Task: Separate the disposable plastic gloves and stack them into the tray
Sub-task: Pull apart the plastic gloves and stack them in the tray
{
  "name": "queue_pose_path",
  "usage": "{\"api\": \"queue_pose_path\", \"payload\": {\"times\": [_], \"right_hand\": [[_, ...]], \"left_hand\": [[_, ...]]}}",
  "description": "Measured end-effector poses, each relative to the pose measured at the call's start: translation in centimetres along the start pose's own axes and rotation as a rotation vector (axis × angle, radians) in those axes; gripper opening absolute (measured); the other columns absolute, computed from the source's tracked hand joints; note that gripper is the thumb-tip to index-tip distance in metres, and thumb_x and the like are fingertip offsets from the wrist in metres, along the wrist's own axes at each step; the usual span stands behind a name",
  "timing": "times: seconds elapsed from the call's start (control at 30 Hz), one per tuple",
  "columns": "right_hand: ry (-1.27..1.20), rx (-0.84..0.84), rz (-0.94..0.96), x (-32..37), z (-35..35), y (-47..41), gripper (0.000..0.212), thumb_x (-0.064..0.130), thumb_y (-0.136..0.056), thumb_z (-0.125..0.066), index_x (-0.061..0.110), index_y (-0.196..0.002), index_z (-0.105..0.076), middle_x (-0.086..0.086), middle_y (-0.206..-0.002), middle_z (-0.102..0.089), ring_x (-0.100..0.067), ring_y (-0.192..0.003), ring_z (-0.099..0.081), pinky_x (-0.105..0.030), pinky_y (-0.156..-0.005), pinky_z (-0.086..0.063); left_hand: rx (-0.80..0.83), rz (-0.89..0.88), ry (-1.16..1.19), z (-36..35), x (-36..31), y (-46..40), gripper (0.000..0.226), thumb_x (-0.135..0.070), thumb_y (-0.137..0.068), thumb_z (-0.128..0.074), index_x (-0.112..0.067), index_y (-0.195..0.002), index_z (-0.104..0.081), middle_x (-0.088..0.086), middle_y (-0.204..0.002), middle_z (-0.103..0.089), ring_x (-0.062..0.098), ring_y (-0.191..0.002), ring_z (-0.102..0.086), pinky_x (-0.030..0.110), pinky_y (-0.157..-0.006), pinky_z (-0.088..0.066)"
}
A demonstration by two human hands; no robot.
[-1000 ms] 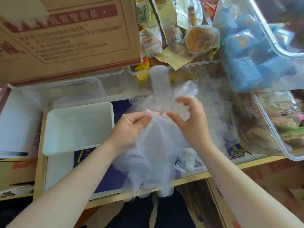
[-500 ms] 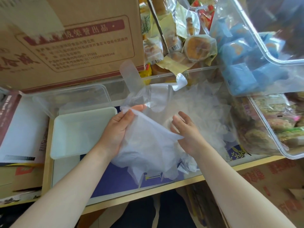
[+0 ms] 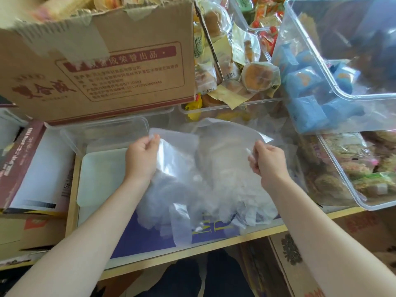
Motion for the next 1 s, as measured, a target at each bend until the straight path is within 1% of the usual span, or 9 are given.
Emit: {"api": "queue_pose_path", "payload": {"times": [0.1,0.17,0.27,0.37,0.53,0.67,0.8,0.9,1.0], "right_hand": [[0.301,0.109,-0.071,0.5,0.5,0.8,0.044,0.017,-0.094,-0.038,0.008,-0.054,-0.053,-0.003,-0.038,-0.05,-0.011,-0.027,-0.038,-0.016,-0.037,-0.022],[0.38,0.199,-0.144,0.6,0.1,2.2,0.053,0.02,-0.091,-0.036,0.011,-0.043,-0.056,-0.005,-0.037,-0.049,-0.016,-0.032,-0.038,-0.018,-0.039,-0.024],[0.264,0.34,-0.259,1.3,-1.6,4.7,0.066,0.024,-0.092,-0.034,0.013,-0.03,-0.051,-0.004,-0.04,-0.045,-0.016,-0.039,-0.035,-0.014,-0.035,-0.026],[0.134,0.495,-0.282,2.8,-4.2,6.9,0.055,0.027,-0.094,-0.034,0.009,-0.046,-0.052,-0.004,-0.039,-0.043,-0.012,-0.033,-0.036,-0.013,-0.031,-0.026],[-0.057,0.607,-0.234,3.2,-8.8,8.2,0.045,0.028,-0.098,-0.031,0.008,-0.064,-0.052,0.0,-0.045,-0.051,-0.008,-0.039,-0.046,-0.016,-0.042,-0.038],[-0.21,0.663,-0.211,2.8,-10.9,8.5,0.047,0.03,-0.1,-0.027,0.009,-0.067,-0.053,0.001,-0.047,-0.05,-0.009,-0.043,-0.046,-0.019,-0.049,-0.037],[-0.402,0.724,-0.272,2.5,-11.8,9.1,0.054,0.026,-0.098,-0.026,0.01,-0.057,-0.059,-0.001,-0.044,-0.044,-0.013,-0.043,-0.04,-0.023,-0.051,-0.034],[-0.357,0.821,-0.255,3.2,-11.6,10.8,0.057,0.02,-0.094,-0.027,0.009,-0.048,-0.059,-0.003,-0.041,-0.043,-0.015,-0.039,-0.036,-0.023,-0.047,-0.035],[-0.278,0.868,-0.252,4.0,-11.0,12.2,0.059,0.018,-0.093,-0.028,0.008,-0.045,-0.059,-0.004,-0.04,-0.045,-0.015,-0.039,-0.035,-0.023,-0.047,-0.036]], "left_hand": [[-0.15,-0.135,-0.064,1.9,-2.2,-0.3,0.044,-0.02,-0.096,-0.048,-0.019,-0.056,-0.029,-0.003,-0.054,-0.027,0.008,-0.049,-0.025,0.028,-0.052,-0.023],[-0.218,-0.194,-0.009,2.5,-3.5,0.0,0.043,-0.021,-0.097,-0.045,-0.019,-0.058,-0.028,-0.004,-0.056,-0.027,0.006,-0.049,-0.026,0.022,-0.051,-0.025],[-0.197,-0.307,0.091,1.9,-5.7,0.8,0.026,-0.024,-0.097,-0.043,-0.019,-0.073,-0.05,-0.01,-0.061,-0.039,0.003,-0.056,-0.035,0.021,-0.059,-0.032],[-0.042,-0.383,0.169,-0.3,-7.5,2.2,0.02,-0.019,-0.099,-0.044,-0.021,-0.092,-0.063,-0.015,-0.074,-0.058,-0.008,-0.067,-0.05,0.012,-0.068,-0.039],[0.267,-0.004,0.384,-5.1,-4.1,4.5,0.029,-0.021,-0.097,-0.05,-0.027,-0.077,-0.071,-0.016,-0.07,-0.064,0.003,-0.072,-0.052,0.03,-0.075,-0.046],[0.426,0.141,0.527,-6.0,-2.4,5.7,0.024,-0.038,-0.087,-0.055,-0.026,-0.097,-0.073,0.007,-0.1,-0.069,0.029,-0.102,-0.058,0.054,-0.101,-0.04],[0.392,0.202,0.56,-5.2,-1.6,6.0,0.026,-0.023,-0.098,-0.046,-0.02,-0.095,-0.072,0.004,-0.099,-0.069,0.021,-0.099,-0.058,0.043,-0.099,-0.042],[0.219,0.194,0.483,-3.2,-1.4,4.3,0.028,-0.025,-0.098,-0.046,-0.025,-0.087,-0.071,-0.009,-0.087,-0.07,0.011,-0.089,-0.061,0.033,-0.089,-0.047],[0.143,0.204,0.462,-2.1,-1.0,2.6,0.024,-0.027,-0.099,-0.045,-0.018,-0.102,-0.067,-0.006,-0.096,-0.069,0.01,-0.094,-0.063,0.027,-0.09,-0.047]]}}
Point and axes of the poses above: each hand's wrist, its own y-axis away from the middle knuckle, its own z-axis out of the back of the hand, x = y × z, the point moved 9 cm from there along -y, towards the middle knuckle
